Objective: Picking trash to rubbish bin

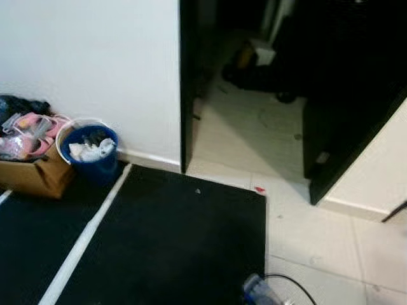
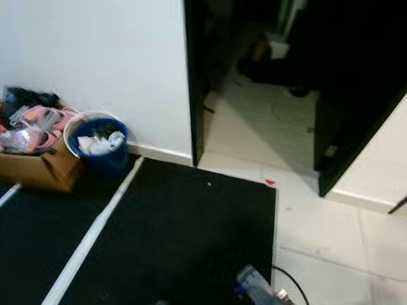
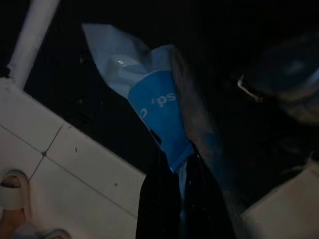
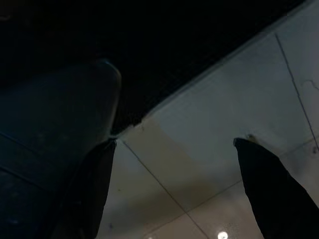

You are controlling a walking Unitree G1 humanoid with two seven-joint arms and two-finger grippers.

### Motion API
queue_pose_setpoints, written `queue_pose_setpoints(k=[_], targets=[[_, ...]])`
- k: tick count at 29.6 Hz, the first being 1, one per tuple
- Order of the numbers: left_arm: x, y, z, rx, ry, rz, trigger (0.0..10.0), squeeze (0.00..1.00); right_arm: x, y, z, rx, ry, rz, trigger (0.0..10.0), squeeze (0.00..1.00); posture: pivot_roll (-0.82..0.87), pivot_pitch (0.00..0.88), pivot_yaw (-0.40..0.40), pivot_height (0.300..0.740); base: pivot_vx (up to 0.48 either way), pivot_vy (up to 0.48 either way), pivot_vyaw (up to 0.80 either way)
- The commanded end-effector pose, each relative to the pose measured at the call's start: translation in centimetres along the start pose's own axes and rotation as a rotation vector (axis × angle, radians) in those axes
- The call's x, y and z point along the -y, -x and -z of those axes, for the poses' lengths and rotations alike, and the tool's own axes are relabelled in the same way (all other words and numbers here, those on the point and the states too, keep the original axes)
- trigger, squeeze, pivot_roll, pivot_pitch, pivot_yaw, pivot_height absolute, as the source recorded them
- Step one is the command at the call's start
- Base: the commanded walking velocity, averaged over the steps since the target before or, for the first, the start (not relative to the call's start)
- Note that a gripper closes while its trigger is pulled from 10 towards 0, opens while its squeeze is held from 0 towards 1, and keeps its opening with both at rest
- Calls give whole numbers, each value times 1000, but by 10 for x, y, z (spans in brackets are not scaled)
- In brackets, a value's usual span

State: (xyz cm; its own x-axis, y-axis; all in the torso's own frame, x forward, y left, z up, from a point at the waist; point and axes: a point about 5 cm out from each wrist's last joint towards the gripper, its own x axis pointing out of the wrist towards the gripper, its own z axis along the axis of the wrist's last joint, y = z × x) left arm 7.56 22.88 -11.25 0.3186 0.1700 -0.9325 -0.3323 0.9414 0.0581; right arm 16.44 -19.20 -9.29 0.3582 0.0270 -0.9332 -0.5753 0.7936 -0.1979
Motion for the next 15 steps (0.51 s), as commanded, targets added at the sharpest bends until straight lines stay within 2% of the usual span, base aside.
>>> queue_pose_setpoints(k=[1,15], targets=[[-3,1,3,-6,-32,-12,10000,0,-2,0,4,-13,-22,-3,10000,0,88,32,8,740,0,0,763],[-6,1,3,-6,-38,-20,10000,0,-3,-1,-3,9,-55,-7,10000,0,90,39,14,740,0,0,757]])
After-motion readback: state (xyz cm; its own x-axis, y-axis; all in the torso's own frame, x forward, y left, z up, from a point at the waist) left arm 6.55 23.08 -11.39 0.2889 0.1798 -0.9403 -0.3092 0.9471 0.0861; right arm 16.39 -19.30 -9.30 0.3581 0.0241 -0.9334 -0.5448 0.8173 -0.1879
